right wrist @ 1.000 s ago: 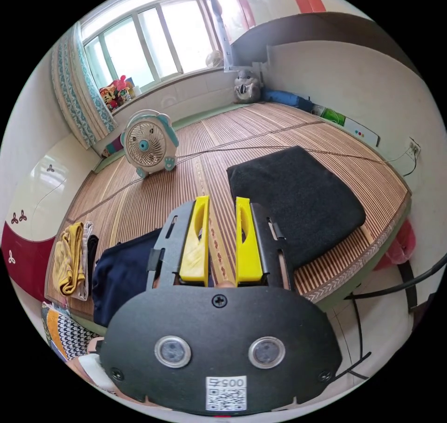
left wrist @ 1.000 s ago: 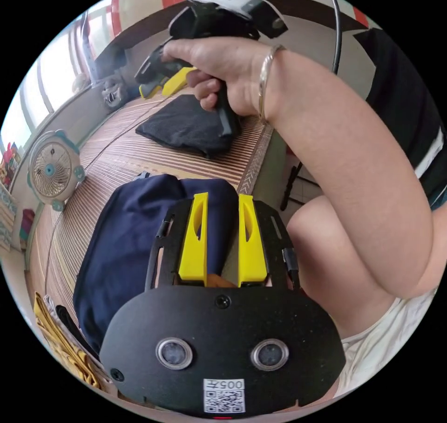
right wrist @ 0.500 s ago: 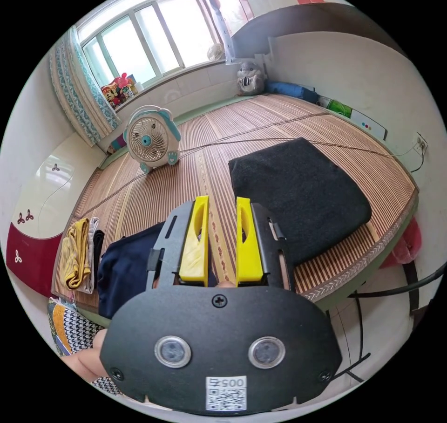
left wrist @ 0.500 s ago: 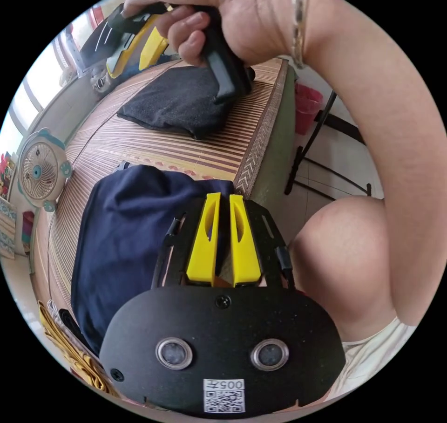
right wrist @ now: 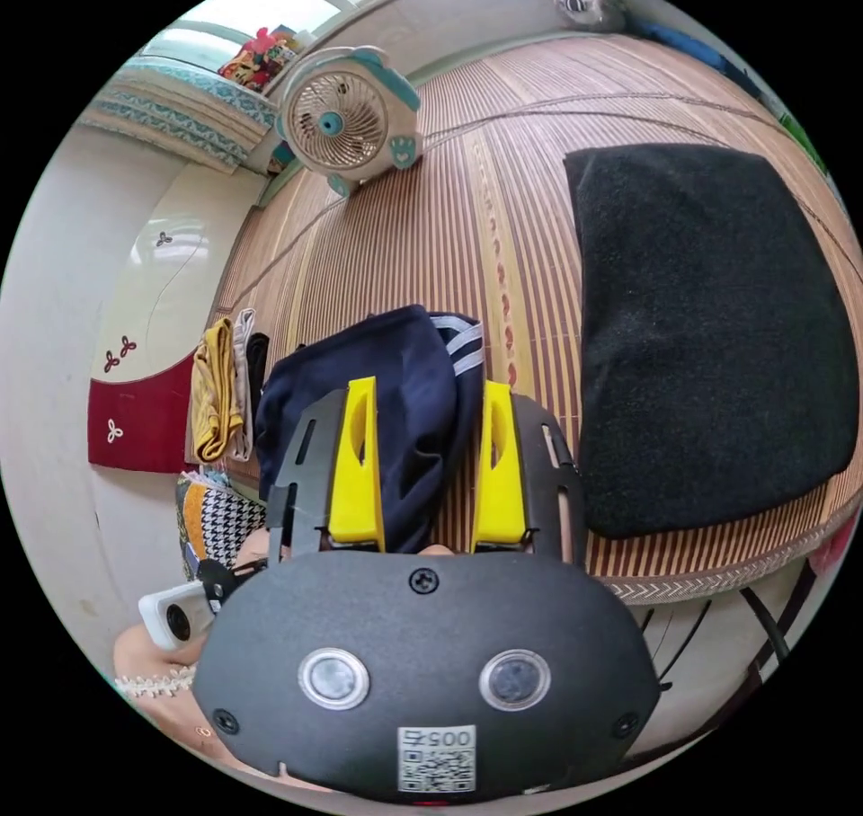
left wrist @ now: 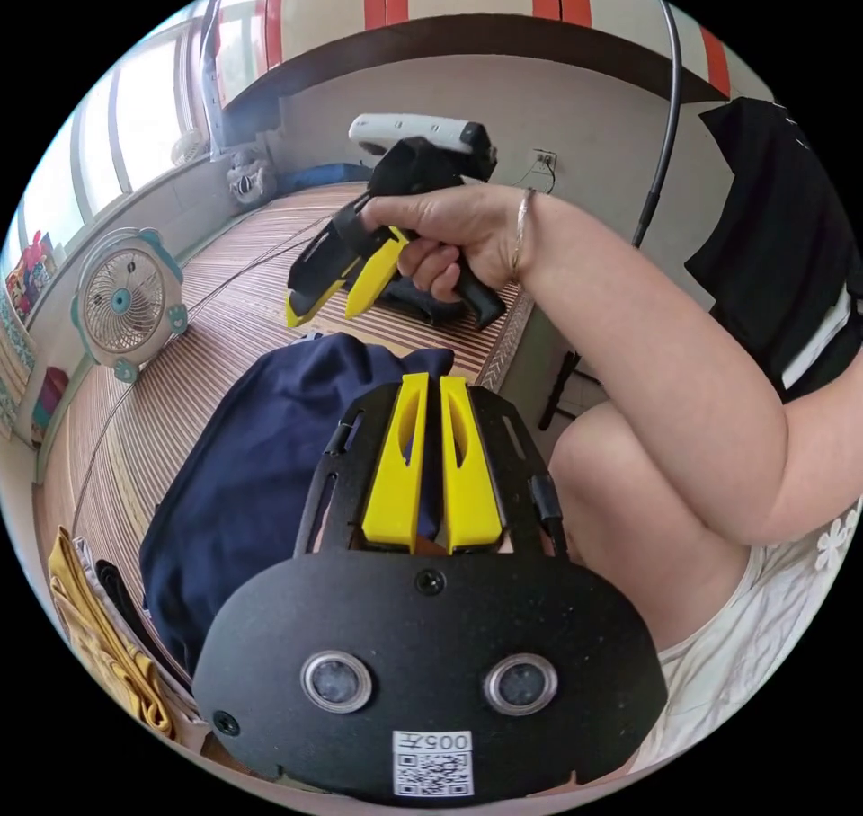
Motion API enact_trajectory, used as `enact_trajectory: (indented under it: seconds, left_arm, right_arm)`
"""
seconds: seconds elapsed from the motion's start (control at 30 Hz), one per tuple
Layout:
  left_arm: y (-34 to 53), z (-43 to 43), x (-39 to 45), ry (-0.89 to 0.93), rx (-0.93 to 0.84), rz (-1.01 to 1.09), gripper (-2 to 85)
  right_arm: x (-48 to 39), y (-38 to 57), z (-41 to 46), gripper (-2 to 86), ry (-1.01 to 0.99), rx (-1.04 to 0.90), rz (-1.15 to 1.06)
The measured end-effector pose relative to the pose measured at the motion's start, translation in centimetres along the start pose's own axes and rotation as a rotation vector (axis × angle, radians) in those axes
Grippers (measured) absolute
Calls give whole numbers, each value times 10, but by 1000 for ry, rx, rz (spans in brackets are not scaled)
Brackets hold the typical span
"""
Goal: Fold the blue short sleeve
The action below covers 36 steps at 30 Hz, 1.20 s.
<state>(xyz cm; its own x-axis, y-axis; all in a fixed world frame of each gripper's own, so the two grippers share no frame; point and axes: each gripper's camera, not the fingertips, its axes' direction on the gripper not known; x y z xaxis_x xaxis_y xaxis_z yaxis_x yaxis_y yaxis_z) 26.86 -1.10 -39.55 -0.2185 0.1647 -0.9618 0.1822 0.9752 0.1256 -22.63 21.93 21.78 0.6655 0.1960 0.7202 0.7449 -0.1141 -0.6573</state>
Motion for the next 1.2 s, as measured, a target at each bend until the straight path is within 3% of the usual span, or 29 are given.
enact_trajectory:
  seconds: [0.23, 0.4, 0.63, 0.9, 1.2]
  left_arm:
    - [21, -9, -1, -12, 17, -5, 37]
    - [29, -12, 1, -2, 28, -16, 36]
    - [34, -18, 19, 12, 85, 6, 34]
    - [43, -41, 37, 79, 254, 32, 33]
    - [70, -64, 60, -34, 254, 87, 33]
  right_arm:
    - [11, -33, 26, 145, 21, -98, 82]
    - [7, -40, 29, 64, -2, -109, 110]
    - [-12, -30, 4, -4, 38, -10, 99]
    - [-38, 22, -61, -8, 280, 190, 138]
    - [-107, 47, -73, -9, 380, 299, 83]
